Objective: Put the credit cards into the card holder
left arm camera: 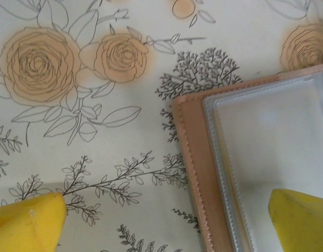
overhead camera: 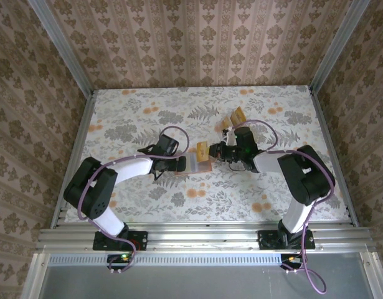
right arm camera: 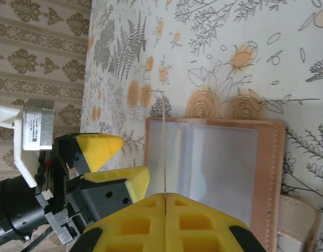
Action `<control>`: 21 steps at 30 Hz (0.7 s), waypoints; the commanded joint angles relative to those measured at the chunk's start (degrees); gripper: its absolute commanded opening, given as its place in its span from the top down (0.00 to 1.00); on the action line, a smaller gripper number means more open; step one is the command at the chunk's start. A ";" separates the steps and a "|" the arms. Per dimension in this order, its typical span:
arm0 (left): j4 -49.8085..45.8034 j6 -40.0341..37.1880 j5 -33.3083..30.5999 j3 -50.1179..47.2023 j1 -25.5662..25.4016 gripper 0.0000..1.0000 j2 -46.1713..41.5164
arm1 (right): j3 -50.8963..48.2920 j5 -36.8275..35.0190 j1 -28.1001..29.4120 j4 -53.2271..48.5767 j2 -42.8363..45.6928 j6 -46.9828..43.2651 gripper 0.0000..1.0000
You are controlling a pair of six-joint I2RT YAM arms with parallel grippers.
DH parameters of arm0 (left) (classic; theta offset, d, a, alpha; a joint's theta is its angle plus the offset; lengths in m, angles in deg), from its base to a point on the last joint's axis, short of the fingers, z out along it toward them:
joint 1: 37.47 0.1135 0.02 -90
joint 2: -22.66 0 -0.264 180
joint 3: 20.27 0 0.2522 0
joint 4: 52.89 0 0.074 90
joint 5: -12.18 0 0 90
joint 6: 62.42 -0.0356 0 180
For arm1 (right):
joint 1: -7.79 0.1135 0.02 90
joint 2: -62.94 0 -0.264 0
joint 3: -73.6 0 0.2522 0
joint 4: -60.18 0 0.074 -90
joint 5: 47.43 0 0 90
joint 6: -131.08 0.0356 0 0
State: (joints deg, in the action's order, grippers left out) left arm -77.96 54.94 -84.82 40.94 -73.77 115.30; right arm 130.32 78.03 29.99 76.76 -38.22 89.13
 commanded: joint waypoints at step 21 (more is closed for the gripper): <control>-0.33 -0.46 -3.09 -2.98 0.26 0.00 0.44 | -2.21 3.16 2.61 16.99 -10.34 5.17 1.00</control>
State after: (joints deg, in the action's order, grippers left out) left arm -76.67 54.96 -86.48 39.32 -73.77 115.27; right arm 128.99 79.72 32.22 89.84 -46.99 93.04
